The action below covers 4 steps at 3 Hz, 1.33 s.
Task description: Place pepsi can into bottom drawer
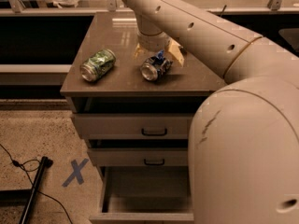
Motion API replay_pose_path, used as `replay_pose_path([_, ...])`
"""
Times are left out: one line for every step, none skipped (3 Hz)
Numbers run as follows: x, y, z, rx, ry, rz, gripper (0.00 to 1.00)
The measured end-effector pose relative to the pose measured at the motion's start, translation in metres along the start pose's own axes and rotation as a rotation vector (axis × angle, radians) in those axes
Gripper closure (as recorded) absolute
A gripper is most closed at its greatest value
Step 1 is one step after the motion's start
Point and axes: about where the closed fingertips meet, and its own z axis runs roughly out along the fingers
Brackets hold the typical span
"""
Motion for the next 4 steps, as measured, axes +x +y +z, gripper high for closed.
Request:
replay_pose_path([0.005, 0.000, 0.005, 0.001, -0.006, 0.036, 0.41])
replay_pose_path([0.007, 0.002, 0.008, -0.004, -0.017, 0.056, 0.64])
replay_pose_path([0.010, 0.010, -0.003, 0.028, -0.062, 0.097, 0.88])
replay_pose_path([0.022, 0.037, -0.040, 0.136, -0.124, 0.227, 1.00])
